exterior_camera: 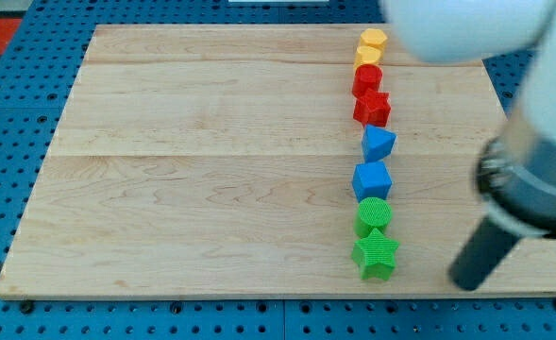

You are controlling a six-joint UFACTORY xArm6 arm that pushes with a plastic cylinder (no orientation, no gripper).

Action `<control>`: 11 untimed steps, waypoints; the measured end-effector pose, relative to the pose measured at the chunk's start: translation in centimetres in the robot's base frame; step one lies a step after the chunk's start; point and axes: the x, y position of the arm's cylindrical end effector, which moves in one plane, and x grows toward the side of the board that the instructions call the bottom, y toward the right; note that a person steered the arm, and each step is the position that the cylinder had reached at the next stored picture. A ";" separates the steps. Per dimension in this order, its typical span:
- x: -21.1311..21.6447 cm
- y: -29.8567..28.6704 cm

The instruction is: Move the red star diagonal to the red circle

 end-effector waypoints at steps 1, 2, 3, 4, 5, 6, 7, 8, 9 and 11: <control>-8.5 3.8; -16.3 3.7; -18.6 3.1; -21.1 2.1; -23.7 1.2; -23.8 -1.6; -21.0 -4.1; -20.7 -8.6; -20.8 -10.3; -22.4 -12.2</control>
